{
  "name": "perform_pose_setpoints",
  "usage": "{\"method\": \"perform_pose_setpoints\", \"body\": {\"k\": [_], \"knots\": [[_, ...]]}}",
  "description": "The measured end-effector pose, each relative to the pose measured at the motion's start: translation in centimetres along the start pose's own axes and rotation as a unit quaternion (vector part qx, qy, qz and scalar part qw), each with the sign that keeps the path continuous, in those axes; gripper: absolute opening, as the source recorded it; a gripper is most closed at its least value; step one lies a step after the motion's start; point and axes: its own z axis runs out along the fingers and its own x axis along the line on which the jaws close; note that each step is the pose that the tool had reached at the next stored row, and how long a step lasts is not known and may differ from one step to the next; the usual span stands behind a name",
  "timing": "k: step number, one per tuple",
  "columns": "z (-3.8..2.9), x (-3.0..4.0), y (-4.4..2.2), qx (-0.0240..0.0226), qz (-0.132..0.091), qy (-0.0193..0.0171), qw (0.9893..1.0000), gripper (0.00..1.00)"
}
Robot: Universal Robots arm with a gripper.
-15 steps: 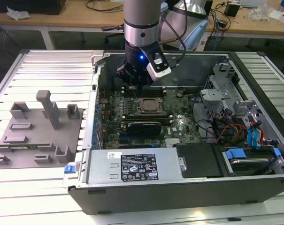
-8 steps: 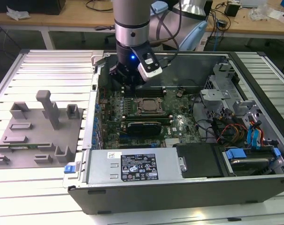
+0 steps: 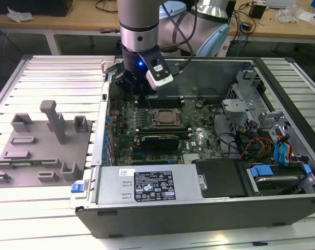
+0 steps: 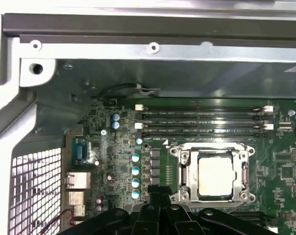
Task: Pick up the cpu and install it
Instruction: 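Install the first cpu locking lever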
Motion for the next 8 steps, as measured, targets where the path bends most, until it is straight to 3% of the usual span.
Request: {"method": "perform_pose_setpoints", "body": {"k": [4, 5, 8], "knots": [[0.0, 0.03, -0.02, -0.019, 0.001, -0.0001, 0.9998, 0.11], [0.0, 0.03, -0.02, -0.0213, 0.001, -0.0001, 0.9998, 0.11], [0.0, 0.03, -0.01, -0.0216, 0.001, -0.0001, 0.9998, 0.11]]}}
